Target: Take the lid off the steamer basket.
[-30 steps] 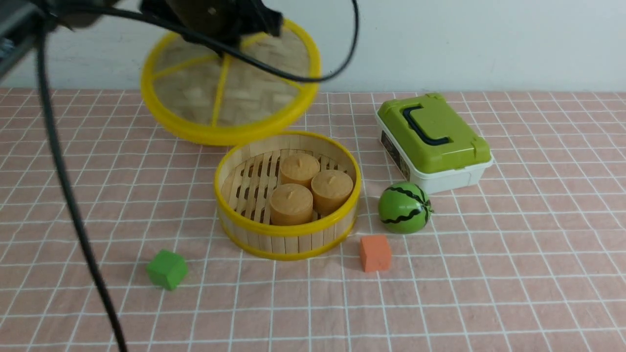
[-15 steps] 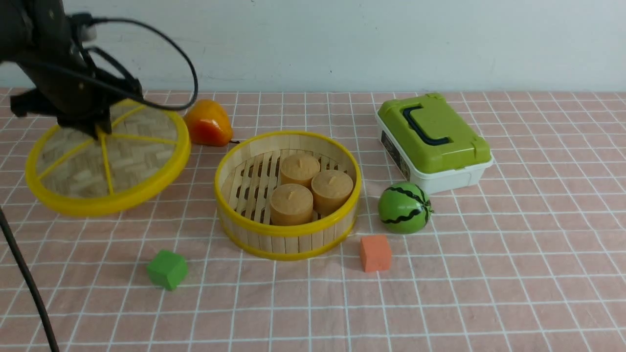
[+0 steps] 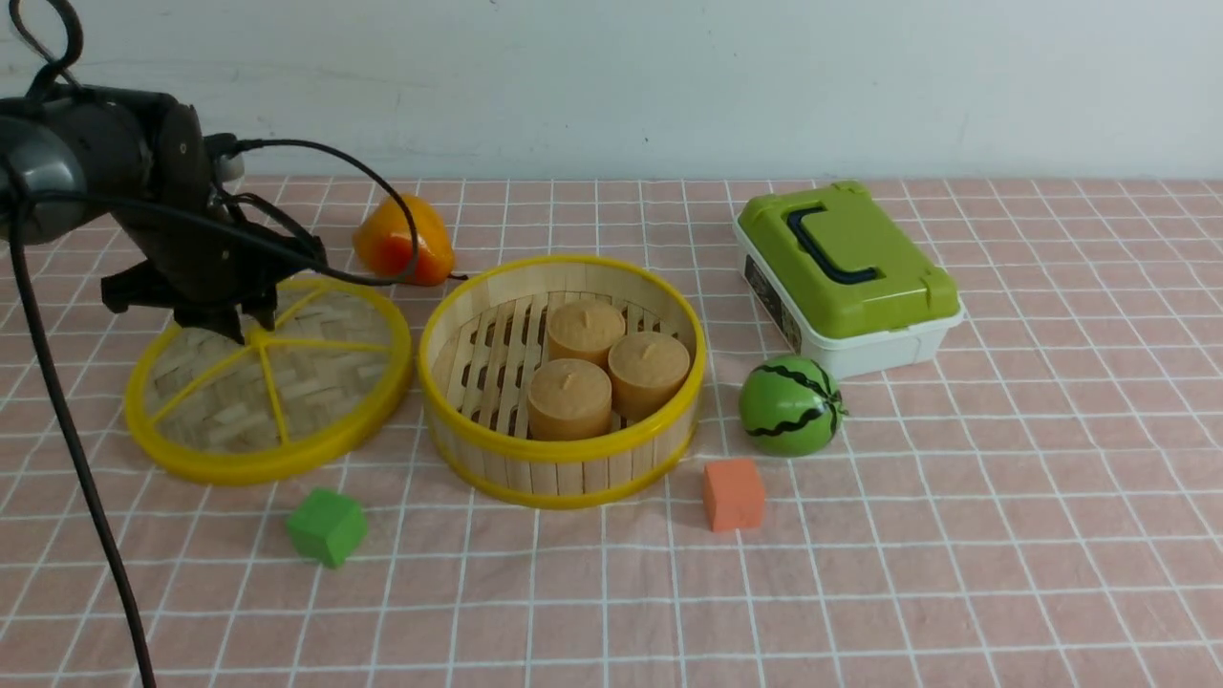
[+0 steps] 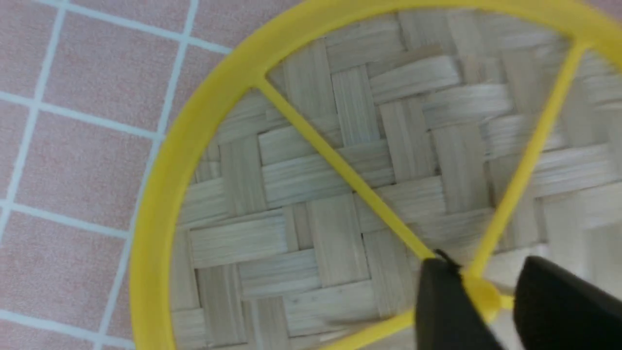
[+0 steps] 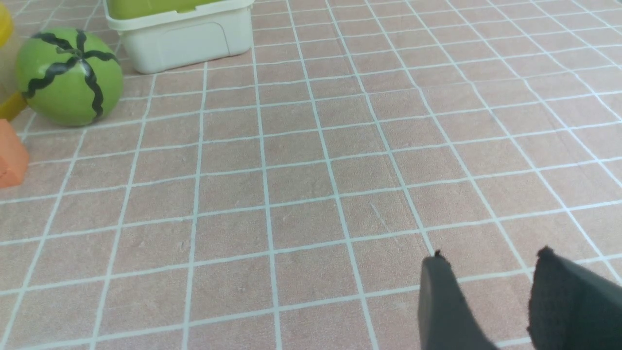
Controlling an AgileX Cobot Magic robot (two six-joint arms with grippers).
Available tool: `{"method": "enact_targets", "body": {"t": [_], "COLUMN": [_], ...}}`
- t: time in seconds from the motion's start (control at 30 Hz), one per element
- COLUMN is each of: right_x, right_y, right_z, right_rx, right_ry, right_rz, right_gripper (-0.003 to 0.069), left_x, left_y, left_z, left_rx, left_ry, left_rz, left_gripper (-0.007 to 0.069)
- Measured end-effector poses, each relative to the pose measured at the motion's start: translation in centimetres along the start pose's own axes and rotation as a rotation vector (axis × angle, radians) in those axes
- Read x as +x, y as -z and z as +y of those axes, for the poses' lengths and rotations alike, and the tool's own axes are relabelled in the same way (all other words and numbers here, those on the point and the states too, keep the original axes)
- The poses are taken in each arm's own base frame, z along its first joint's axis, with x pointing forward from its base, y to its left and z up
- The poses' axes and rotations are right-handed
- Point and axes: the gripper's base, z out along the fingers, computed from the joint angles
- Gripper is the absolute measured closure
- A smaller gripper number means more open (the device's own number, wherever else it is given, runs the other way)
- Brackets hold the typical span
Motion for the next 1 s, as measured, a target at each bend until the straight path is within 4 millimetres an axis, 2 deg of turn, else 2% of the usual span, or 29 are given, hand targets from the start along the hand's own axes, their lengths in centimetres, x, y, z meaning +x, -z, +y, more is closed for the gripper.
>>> {"method": "enact_targets", "body": {"t": [0.07,0.17,0.23,0.27,0.3,0.4,0.43,0.47,0.53,0.6,0.67,0.73,0.8,1.0], "right_x": [0.0,0.0,0.0,0.0,0.0,0.0,0.0,0.0,0.0,0.0,0.0,0.0,0.0,0.0], "right_y": [0.0,0.0,0.0,0.0,0.0,0.0,0.0,0.0,0.0,0.0,0.0,0.0,0.0,0.0], "right_z": [0.0,0.0,0.0,0.0,0.0,0.0,0.0,0.0,0.0,0.0,0.0,0.0,0.0,0.0], "right_rx": [0.0,0.0,0.0,0.0,0.0,0.0,0.0,0.0,0.0,0.0,0.0,0.0,0.0,0.0], "right_ry": [0.0,0.0,0.0,0.0,0.0,0.0,0.0,0.0,0.0,0.0,0.0,0.0,0.0,0.0], "right_rz": [0.0,0.0,0.0,0.0,0.0,0.0,0.0,0.0,0.0,0.0,0.0,0.0,0.0,0.0], "right_gripper": [0.0418,0.0418,0.0418,0.0418,0.0418,0.0418,0.0418,0.0418,0.0418,0.0418,0.0418,0.0418,0.0418,0.0418], "left_x": [-0.5,-0.8,-1.6,-1.8,-2.0,-2.4,-2.3,-2.1,-1.1,0.5,3.0,4.4,8.1,15.9], "left_y": [1.4,3.0,7.3,8.4,10.6,18.6,19.1,22.8,27.8,31.4,34.9,35.9,37.2,34.4], "left_z": [-0.1,-0.1,0.0,0.0,0.0,0.3,0.3,0.5,1.0,1.7,2.8,3.3,4.6,7.1], "left_rx": [0.01,0.018,0.035,0.04,0.057,0.132,0.138,0.175,0.225,0.251,0.271,0.275,0.281,0.284], "left_ry": [0.004,0.006,0.01,0.01,0.015,0.039,0.039,0.036,0.024,0.001,-0.025,-0.032,-0.035,-0.014], "left_rz": [-0.026,-0.047,-0.103,-0.12,-0.155,-0.303,-0.314,-0.389,-0.493,-0.564,-0.634,-0.655,-0.677,-0.662], "left_gripper": [0.0291,0.0281,0.0334,0.0354,0.0393,0.0531,0.054,0.0598,0.0637,0.0637,0.0637,0.0637,0.0637,0.0637]}}
